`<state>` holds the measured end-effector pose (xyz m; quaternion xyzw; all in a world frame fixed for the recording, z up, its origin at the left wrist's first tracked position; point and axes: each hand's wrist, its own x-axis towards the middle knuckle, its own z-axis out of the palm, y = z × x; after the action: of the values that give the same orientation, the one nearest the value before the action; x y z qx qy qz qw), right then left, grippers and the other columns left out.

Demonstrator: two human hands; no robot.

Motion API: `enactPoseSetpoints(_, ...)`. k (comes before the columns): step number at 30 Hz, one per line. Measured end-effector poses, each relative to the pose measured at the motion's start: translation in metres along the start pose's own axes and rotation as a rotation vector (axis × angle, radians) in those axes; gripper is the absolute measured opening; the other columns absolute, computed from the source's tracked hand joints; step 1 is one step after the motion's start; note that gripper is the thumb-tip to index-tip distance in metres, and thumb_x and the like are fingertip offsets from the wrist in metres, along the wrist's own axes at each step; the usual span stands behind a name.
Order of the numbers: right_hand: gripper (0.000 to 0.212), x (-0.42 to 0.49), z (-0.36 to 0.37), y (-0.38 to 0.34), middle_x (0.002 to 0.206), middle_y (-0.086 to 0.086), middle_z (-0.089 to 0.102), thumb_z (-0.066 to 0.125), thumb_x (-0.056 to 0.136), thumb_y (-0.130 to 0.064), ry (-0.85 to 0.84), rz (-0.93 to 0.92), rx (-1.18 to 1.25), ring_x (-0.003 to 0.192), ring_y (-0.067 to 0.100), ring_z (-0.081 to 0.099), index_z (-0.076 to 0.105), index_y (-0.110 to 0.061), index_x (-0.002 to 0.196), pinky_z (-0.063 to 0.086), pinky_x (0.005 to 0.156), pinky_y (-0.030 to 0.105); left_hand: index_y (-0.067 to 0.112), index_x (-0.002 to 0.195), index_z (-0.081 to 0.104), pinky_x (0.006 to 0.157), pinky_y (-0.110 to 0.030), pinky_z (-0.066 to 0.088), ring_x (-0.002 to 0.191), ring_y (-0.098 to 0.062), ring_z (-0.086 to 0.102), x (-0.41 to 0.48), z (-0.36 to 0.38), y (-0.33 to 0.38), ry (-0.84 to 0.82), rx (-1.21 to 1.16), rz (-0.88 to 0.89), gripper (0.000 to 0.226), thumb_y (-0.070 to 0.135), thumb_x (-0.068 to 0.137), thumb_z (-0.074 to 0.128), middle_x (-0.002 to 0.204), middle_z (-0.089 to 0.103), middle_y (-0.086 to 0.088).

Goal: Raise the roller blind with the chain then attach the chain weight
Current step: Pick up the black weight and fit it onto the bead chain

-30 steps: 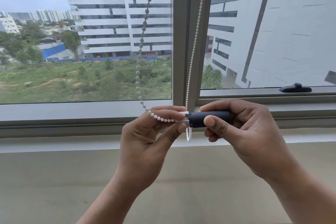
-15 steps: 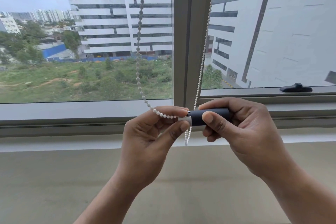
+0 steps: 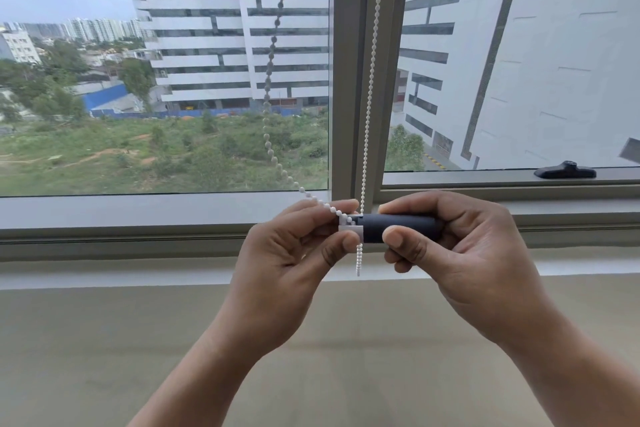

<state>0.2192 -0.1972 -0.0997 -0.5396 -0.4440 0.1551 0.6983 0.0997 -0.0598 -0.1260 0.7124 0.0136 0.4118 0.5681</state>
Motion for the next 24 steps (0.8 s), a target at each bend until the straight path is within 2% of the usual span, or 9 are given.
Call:
enactPoseSetpoints(4, 0.023, -0.002, -0.001, 0.002, 0.073, 0.013, 0.074, 0.076, 0.065, -0.012, -0.004, -0.027, -0.026, 0.054, 0.018, 0.064, 0.073, -0.007, 0.088, 0.054, 0.057, 0.023, 0.021, 0.092, 0.074, 0.085, -0.018, 0.049, 0.094, -0.008, 0.067, 0.0, 0.0, 0.001, -0.028, 0.097, 0.042, 0.013, 0.028, 0.084, 0.066, 0.101, 0.07, -0.008)
enactPoseSetpoints(10, 0.024, -0.006, 0.0, -0.001, 0.076, 0.003, 0.076, 0.077, 0.063, -0.008, -0.004, -0.068, -0.085, 0.058, 0.007, 0.065, 0.073, -0.01, 0.087, 0.053, 0.059, 0.016, 0.021, 0.102, 0.076, 0.084, -0.023, 0.053, 0.093, -0.012, 0.07, -0.003, 0.003, -0.003, 0.003, -0.01, 0.028, 0.024, 0.023, 0.079, 0.07, 0.102, 0.072, -0.007)
enactPoseSetpoints(14, 0.017, -0.007, 0.0, 0.0, 0.071, 0.012, 0.074, 0.074, 0.069, -0.014, 0.019, -0.071, -0.076, 0.052, 0.017, 0.064, 0.074, -0.01, 0.086, 0.054, 0.054, 0.023, 0.019, 0.1, 0.076, 0.083, -0.022, 0.052, 0.089, -0.014, 0.069, -0.006, 0.004, -0.005, 0.013, -0.034, 0.06, 0.024, 0.019, 0.077, 0.072, 0.1, 0.071, -0.008)
enactPoseSetpoints(19, 0.018, -0.007, 0.001, 0.0, 0.061, 0.008, 0.07, 0.071, 0.071, -0.018, 0.029, -0.026, -0.049, 0.047, 0.018, 0.06, 0.073, -0.007, 0.085, 0.051, 0.047, 0.025, 0.028, 0.1, 0.077, 0.082, -0.023, 0.052, 0.088, -0.014, 0.068, -0.008, 0.004, -0.005, 0.011, -0.015, 0.11, 0.026, 0.017, 0.077, 0.073, 0.097, 0.071, 0.001)
enactPoseSetpoints(24, 0.023, -0.007, 0.0, 0.002, 0.057, 0.013, 0.066, 0.071, 0.071, -0.026, 0.032, 0.003, -0.027, 0.046, 0.019, 0.059, 0.073, -0.007, 0.084, 0.05, 0.047, 0.026, 0.019, 0.1, 0.075, 0.077, -0.016, 0.049, 0.081, -0.007, 0.066, -0.011, 0.007, -0.004, 0.021, 0.002, 0.12, 0.024, 0.015, 0.077, 0.072, 0.093, 0.07, 0.006)
